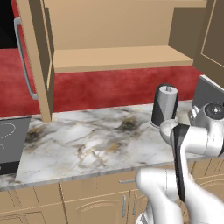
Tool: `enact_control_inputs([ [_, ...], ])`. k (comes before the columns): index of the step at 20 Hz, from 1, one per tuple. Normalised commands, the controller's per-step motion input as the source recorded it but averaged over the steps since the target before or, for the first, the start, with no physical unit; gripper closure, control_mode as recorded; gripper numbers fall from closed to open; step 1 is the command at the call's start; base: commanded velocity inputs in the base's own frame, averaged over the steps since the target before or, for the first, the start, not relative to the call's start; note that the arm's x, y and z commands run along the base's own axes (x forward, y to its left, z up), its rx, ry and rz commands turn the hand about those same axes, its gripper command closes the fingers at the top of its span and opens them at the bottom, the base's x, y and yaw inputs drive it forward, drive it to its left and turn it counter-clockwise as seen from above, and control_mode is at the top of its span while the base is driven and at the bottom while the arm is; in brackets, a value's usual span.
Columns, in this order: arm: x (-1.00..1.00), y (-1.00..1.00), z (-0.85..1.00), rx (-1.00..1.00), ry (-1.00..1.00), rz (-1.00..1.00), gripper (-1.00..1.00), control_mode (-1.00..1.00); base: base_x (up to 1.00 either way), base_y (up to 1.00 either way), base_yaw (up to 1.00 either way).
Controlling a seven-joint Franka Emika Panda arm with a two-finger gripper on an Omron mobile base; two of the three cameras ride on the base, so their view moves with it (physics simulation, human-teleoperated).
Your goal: Pick up the bowls on the counter and stack them on top of one another in the open cabinet. Place the smaller bowl on top of the larger bowl.
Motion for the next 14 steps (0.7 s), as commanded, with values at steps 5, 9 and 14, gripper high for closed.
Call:
enact_control_inputs([
  [5,0.23,-0.07,-0.15,-0.01,0.0,-0.03,1.0,-1.0,0.0,0.0,0.0],
  [9,0.22,-0.1,-0.04,-0.03,0.0,-0.04,1.0,-1.0,0.0,0.0,0.0],
  [14,0.26,-0.09,0.0,0.0,0.0,-0.02,1.0,-1.0,0.0,0.0,0.0],
])
